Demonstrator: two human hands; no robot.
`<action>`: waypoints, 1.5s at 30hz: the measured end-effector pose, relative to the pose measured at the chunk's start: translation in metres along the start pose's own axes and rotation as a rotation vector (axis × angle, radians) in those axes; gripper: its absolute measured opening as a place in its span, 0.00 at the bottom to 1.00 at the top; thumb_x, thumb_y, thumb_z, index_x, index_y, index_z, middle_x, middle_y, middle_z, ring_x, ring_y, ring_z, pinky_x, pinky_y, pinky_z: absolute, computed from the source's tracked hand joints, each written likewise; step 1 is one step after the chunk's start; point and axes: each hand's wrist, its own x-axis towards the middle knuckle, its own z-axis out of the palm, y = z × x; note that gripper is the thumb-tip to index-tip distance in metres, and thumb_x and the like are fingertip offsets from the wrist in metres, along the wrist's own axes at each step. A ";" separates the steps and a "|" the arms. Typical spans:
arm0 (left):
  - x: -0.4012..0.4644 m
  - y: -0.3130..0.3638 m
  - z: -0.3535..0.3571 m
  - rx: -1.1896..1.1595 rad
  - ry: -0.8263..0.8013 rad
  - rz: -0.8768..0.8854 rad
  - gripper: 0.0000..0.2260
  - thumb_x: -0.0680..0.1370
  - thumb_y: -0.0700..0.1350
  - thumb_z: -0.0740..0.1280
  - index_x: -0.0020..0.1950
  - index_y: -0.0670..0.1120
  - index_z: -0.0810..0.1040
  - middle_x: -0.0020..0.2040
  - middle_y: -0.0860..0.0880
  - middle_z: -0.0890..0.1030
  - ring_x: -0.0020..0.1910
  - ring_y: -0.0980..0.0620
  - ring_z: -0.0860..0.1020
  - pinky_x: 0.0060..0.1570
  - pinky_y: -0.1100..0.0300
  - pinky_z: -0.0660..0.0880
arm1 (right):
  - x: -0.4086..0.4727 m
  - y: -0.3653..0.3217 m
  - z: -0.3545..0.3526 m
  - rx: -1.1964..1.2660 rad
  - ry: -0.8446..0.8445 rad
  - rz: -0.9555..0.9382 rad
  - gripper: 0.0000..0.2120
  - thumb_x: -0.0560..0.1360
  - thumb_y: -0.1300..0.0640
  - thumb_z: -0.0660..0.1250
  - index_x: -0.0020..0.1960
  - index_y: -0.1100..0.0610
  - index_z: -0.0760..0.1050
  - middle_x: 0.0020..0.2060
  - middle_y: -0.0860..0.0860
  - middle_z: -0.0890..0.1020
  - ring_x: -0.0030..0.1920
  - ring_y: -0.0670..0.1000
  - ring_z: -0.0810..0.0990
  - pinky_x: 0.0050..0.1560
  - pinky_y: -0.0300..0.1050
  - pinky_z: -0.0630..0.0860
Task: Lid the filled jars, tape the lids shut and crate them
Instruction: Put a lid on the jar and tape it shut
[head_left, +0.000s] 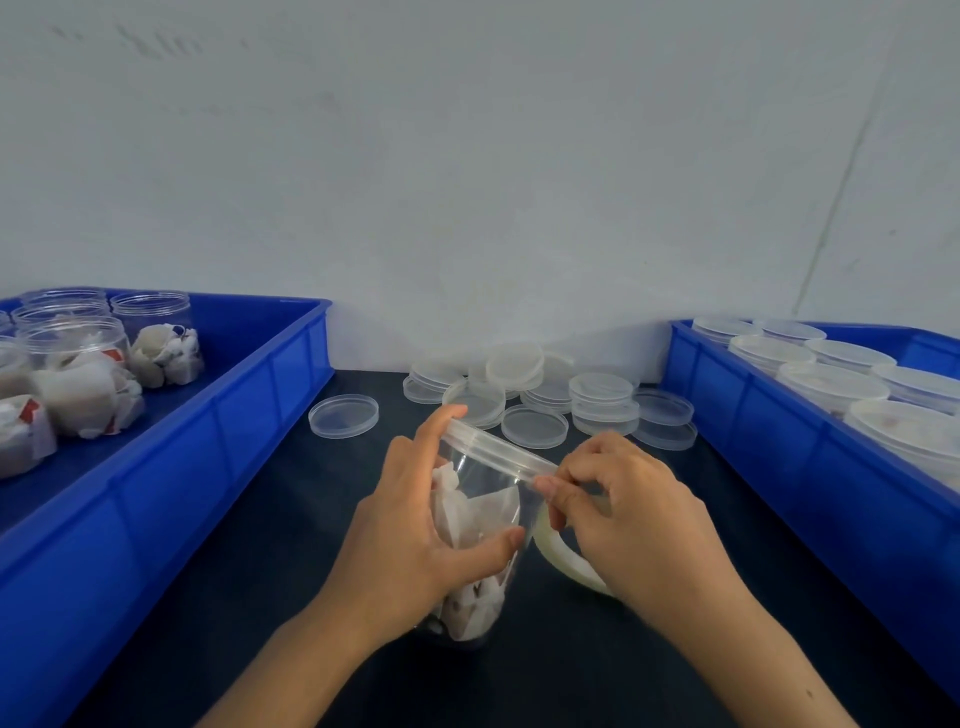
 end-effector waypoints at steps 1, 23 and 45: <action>0.000 0.000 0.000 0.000 0.001 0.004 0.43 0.59 0.71 0.69 0.69 0.75 0.51 0.59 0.62 0.69 0.56 0.60 0.76 0.53 0.58 0.77 | 0.001 -0.001 -0.002 -0.040 -0.027 0.032 0.19 0.75 0.35 0.57 0.33 0.45 0.72 0.45 0.40 0.73 0.39 0.45 0.76 0.40 0.42 0.75; 0.005 0.000 -0.014 -0.315 -0.243 -0.094 0.41 0.61 0.63 0.73 0.70 0.71 0.58 0.65 0.58 0.74 0.60 0.60 0.77 0.56 0.58 0.78 | 0.008 0.019 -0.006 0.377 -0.365 0.032 0.17 0.80 0.45 0.60 0.67 0.30 0.67 0.46 0.54 0.85 0.31 0.44 0.78 0.51 0.45 0.80; 0.013 0.007 -0.011 -0.298 0.174 -0.318 0.38 0.48 0.75 0.73 0.51 0.58 0.73 0.44 0.65 0.82 0.44 0.63 0.82 0.49 0.53 0.79 | -0.005 0.005 -0.011 -0.010 -0.309 0.033 0.15 0.82 0.42 0.48 0.52 0.50 0.68 0.37 0.49 0.75 0.36 0.46 0.72 0.40 0.43 0.70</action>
